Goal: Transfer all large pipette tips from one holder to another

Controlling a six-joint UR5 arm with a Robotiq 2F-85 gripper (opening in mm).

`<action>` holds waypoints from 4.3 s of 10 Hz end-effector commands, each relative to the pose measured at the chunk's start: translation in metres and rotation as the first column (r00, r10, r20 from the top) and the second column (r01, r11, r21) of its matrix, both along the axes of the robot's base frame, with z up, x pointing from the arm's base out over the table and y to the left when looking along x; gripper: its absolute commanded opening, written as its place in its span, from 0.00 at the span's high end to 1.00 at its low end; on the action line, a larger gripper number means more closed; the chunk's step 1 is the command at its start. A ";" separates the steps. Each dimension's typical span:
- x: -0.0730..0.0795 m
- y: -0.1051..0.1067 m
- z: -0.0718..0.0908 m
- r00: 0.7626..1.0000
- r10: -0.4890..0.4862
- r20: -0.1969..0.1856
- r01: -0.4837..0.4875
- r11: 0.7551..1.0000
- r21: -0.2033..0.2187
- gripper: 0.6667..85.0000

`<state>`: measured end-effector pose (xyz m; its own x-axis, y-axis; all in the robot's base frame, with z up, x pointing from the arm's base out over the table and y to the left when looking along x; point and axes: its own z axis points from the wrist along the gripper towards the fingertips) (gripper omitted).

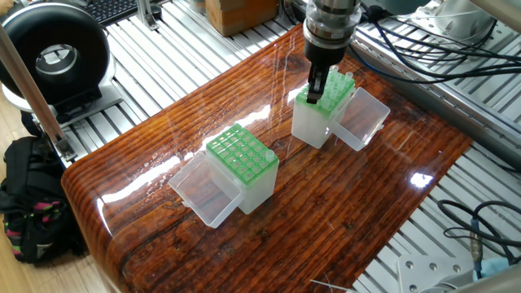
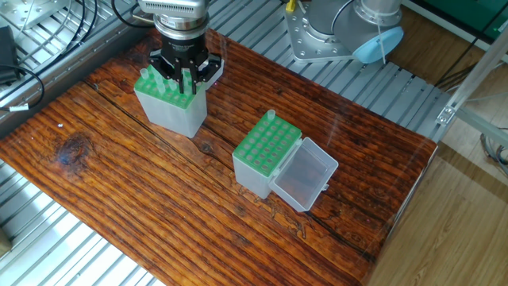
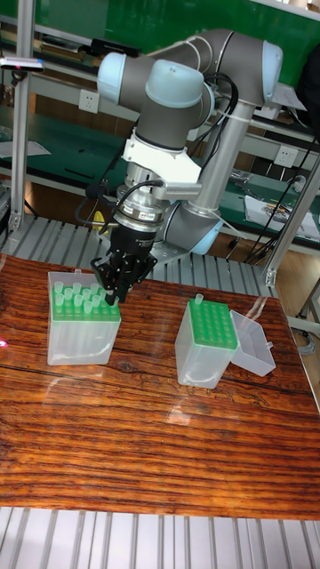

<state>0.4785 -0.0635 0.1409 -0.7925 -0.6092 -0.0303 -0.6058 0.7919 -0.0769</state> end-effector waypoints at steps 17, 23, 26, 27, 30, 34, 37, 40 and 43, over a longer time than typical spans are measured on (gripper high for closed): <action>0.001 0.000 0.006 0.999 -0.028 -0.015 0.028 0.999 -0.017 0.82; 0.000 0.001 0.013 0.999 -0.035 -0.023 0.034 0.999 -0.021 0.83; -0.001 0.002 0.017 0.999 -0.037 -0.029 0.036 0.999 -0.024 0.83; -0.002 0.002 0.018 0.999 -0.037 -0.031 0.036 0.999 -0.026 0.83; -0.003 0.002 0.020 0.999 -0.038 -0.035 0.037 0.999 -0.028 0.83; -0.004 0.002 0.023 0.998 -0.041 -0.043 0.040 0.999 -0.028 0.83; -0.004 0.000 0.027 0.998 -0.040 -0.042 0.038 0.999 -0.035 0.83; -0.005 0.001 0.030 0.998 -0.040 -0.049 0.039 0.999 -0.036 0.83; -0.006 0.002 0.032 0.998 -0.041 -0.050 0.039 0.999 -0.036 0.83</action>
